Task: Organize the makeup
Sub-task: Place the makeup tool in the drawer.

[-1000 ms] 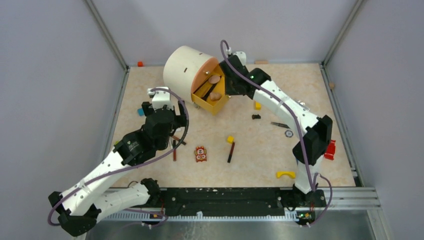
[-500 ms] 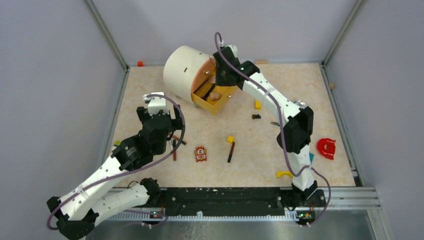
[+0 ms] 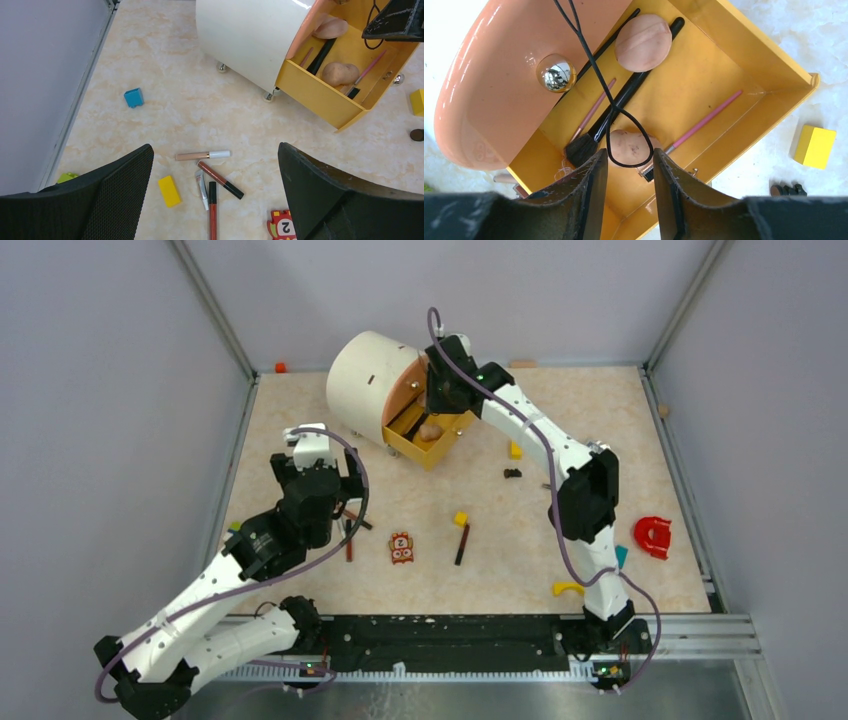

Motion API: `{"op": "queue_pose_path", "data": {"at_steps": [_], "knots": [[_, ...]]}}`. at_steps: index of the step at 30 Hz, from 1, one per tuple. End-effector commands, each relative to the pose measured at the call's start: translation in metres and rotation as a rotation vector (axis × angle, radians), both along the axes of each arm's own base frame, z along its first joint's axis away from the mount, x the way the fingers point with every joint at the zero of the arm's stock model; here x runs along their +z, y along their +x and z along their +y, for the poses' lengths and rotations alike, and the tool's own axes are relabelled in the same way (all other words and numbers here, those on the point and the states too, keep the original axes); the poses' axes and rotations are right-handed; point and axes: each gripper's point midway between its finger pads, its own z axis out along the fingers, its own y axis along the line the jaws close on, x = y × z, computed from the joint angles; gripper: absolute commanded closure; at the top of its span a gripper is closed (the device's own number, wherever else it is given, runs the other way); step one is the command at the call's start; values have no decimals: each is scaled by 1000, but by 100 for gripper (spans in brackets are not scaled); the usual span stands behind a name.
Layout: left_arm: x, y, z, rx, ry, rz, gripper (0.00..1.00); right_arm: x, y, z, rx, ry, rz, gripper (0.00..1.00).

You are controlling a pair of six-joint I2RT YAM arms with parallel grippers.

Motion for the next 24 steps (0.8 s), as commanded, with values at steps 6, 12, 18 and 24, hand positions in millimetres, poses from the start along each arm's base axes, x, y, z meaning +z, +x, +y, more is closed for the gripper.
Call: {"op": "queue_pose_path", "data": {"at_steps": [6, 12, 18, 24], "knots": [[8, 6, 0, 2, -41, -32, 1, 19, 10, 6, 9, 46, -47, 52], [6, 9, 1, 3, -45, -27, 1, 24, 8, 5, 13, 46, -55, 51], [3, 13, 1, 1, -42, -14, 1, 47, 1, -8, 1, 36, -97, 51], [-4, 20, -4, -24, -48, 15, 1, 53, -24, -47, -56, -17, -117, 51]]}}
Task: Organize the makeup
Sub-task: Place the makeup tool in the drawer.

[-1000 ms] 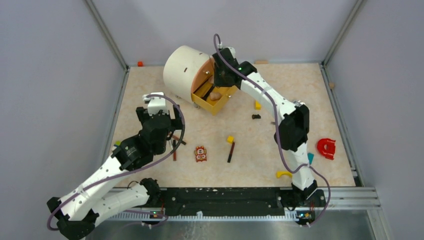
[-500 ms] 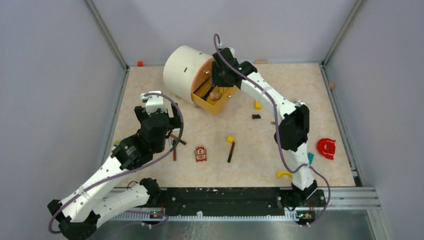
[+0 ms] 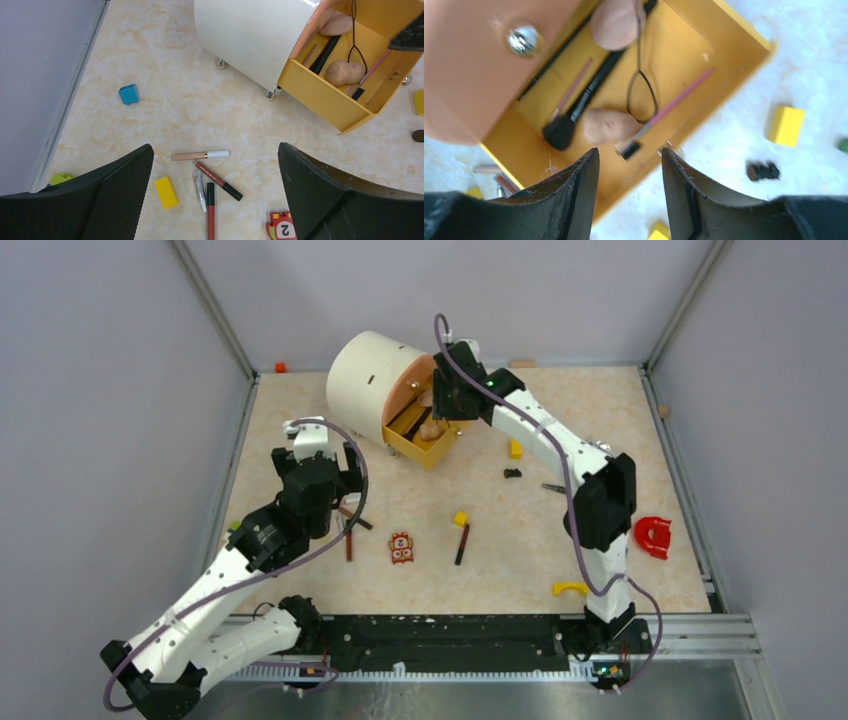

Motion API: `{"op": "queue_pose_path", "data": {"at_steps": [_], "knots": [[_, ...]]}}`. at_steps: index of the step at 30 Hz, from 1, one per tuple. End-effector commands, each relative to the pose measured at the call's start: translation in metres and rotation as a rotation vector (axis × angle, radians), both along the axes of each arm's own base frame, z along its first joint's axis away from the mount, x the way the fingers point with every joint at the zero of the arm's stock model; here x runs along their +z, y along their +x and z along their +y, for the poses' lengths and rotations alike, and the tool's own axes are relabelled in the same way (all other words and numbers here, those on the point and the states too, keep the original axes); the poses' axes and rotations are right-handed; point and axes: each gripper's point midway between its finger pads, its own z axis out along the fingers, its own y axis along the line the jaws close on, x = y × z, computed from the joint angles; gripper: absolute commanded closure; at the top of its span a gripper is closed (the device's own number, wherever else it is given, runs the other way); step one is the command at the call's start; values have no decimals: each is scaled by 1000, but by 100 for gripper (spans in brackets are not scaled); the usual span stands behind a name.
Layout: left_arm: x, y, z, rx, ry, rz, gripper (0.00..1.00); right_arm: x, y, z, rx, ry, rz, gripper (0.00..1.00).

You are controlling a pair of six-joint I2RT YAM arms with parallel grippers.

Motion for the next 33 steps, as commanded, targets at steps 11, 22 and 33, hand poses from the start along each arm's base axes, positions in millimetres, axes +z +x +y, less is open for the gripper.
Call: {"op": "queue_pose_path", "data": {"at_steps": [11, 22, 33], "knots": [[-11, 15, -23, -76, -53, 44, 1, 26, -85, -111, -159, -49, -98, 51], [-1, 31, -50, -112, -107, 89, 3, -17, -125, -149, -154, -68, -35, 52], [37, 97, -71, -142, -175, 64, 4, -21, -139, -175, -182, -90, -39, 52]]}}
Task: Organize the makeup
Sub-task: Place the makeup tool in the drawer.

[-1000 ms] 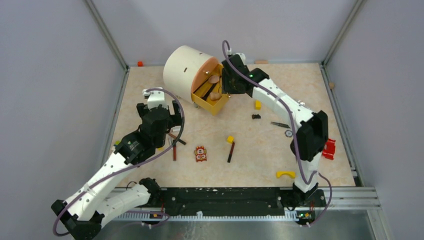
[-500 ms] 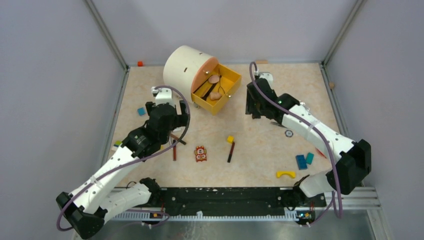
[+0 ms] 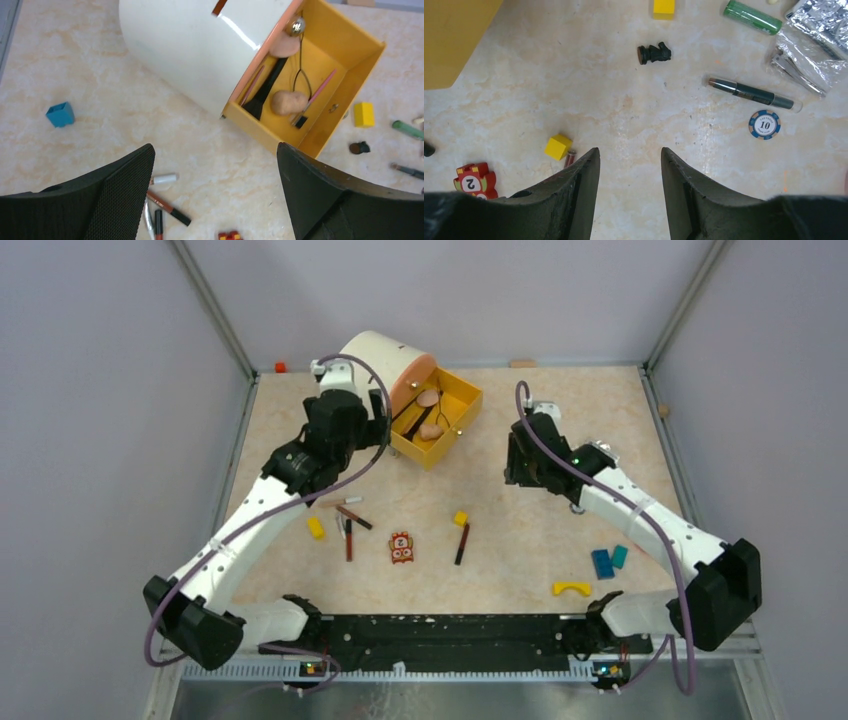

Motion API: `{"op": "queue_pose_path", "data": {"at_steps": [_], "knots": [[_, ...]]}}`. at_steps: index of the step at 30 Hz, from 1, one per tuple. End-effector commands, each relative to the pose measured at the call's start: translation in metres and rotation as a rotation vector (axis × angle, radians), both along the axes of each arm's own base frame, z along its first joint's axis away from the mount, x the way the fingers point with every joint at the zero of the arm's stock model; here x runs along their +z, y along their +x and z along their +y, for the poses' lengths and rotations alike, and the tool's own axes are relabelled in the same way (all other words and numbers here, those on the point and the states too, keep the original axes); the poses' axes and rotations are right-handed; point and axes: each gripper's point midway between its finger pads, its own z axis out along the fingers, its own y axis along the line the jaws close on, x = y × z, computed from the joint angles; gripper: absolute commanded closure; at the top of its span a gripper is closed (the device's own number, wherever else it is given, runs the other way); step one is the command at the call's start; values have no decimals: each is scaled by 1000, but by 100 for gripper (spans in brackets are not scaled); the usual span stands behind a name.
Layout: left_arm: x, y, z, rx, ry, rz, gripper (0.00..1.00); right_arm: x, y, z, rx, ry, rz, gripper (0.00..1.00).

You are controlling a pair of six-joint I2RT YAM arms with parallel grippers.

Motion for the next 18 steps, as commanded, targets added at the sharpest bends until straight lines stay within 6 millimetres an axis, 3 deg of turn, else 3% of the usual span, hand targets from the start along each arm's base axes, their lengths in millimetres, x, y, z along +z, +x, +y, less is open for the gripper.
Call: {"op": "queue_pose_path", "data": {"at_steps": [1, 11, 15, 18], "knots": [[39, 33, -16, -34, -66, -82, 4, 22, 3, -22, -59, -10, -99, 52], [86, 115, -9, -35, -34, -161, 3, 1, -9, -25, -60, 21, -48, 52], [99, 146, 10, -5, -36, -192, 2, -6, -10, -23, -49, 33, -41, 52], [96, 169, 24, -19, -91, -195, 2, -8, -9, -16, -30, 53, -29, 52]]}}
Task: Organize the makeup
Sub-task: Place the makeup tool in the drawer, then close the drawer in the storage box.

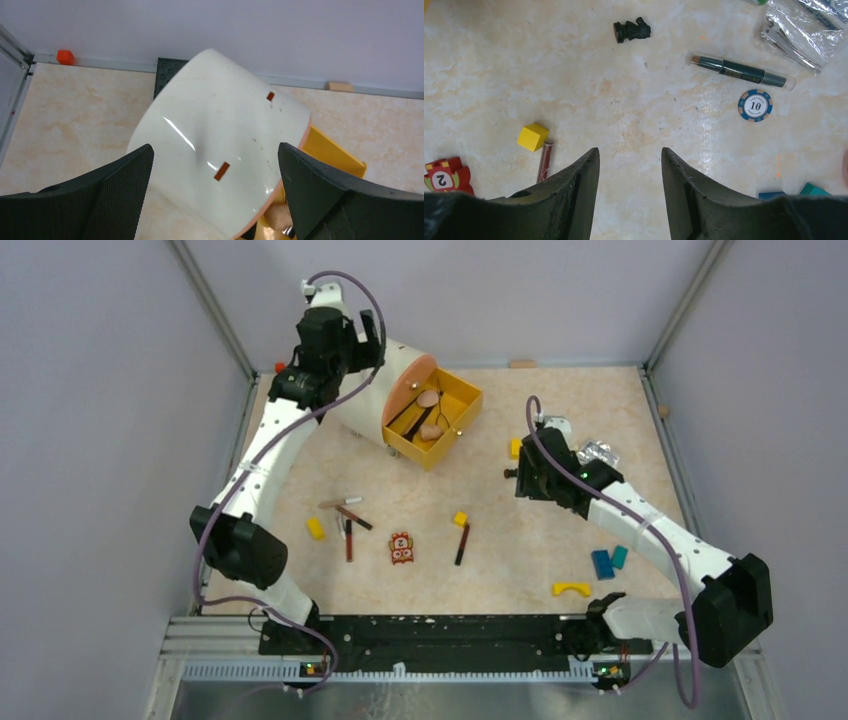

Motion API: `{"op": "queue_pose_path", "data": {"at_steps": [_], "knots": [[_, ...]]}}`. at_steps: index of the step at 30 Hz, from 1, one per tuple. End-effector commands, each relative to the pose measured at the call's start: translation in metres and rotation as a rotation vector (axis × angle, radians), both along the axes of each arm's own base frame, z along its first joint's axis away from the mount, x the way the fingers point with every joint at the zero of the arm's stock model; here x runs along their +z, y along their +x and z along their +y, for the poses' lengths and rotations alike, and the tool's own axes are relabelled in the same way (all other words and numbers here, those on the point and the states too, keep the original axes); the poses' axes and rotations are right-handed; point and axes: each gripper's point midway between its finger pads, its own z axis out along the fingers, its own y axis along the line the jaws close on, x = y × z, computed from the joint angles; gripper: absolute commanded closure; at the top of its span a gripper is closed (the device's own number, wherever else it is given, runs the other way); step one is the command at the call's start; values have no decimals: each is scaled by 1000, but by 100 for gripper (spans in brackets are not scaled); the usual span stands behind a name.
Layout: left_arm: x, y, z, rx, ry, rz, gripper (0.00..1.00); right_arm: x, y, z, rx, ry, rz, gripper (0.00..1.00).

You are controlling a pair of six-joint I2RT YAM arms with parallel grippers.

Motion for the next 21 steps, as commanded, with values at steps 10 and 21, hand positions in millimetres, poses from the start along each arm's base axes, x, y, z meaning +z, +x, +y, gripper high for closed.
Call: {"op": "queue_pose_path", "data": {"at_steps": [10, 21], "knots": [[12, 70, 43, -158, -139, -99, 1, 19, 18, 20, 36, 81, -56, 52], [-10, 78, 51, -156, -148, -78, 1, 17, 22, -4, -48, 43, -70, 52]]}}
